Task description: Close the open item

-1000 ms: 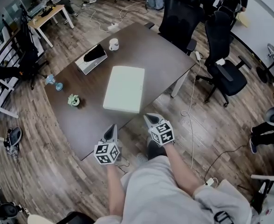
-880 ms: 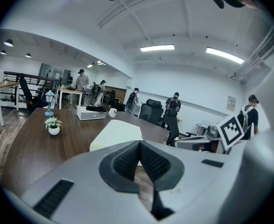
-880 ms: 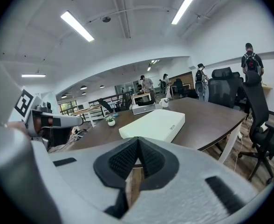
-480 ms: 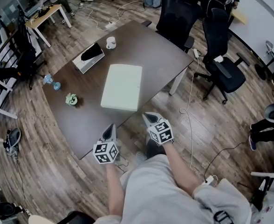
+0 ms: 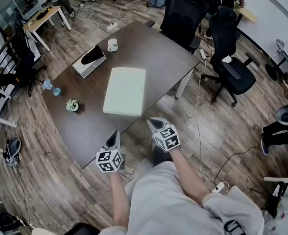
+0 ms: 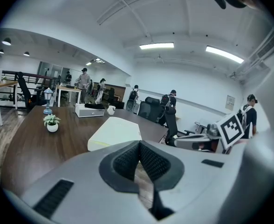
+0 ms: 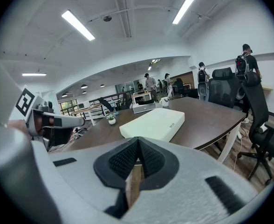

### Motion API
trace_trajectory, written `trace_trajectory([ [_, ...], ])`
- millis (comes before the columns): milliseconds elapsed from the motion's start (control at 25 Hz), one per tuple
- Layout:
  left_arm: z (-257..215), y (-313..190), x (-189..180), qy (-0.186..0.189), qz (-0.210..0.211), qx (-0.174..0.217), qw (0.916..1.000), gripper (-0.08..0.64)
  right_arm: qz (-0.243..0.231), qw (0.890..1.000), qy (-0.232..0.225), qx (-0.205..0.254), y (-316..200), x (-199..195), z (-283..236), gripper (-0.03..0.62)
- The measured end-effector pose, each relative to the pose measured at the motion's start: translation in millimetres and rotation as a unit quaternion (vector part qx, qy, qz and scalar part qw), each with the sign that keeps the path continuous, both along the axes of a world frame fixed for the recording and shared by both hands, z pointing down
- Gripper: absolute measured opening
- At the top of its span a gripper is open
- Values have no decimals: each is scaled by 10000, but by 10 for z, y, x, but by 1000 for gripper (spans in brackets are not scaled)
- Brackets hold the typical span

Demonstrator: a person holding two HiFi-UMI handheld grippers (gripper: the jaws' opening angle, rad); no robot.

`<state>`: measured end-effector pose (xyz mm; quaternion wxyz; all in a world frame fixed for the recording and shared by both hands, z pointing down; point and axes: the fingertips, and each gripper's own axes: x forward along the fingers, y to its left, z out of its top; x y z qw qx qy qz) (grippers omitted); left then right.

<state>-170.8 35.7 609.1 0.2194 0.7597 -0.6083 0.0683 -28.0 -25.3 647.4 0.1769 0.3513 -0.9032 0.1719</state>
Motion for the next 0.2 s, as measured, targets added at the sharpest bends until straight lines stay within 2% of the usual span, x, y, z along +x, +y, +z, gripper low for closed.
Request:
trace_trajectory([
  [200,23,16,13,-29,69,-17,10000,5,12,10000,13,-4,2,6,3,2],
])
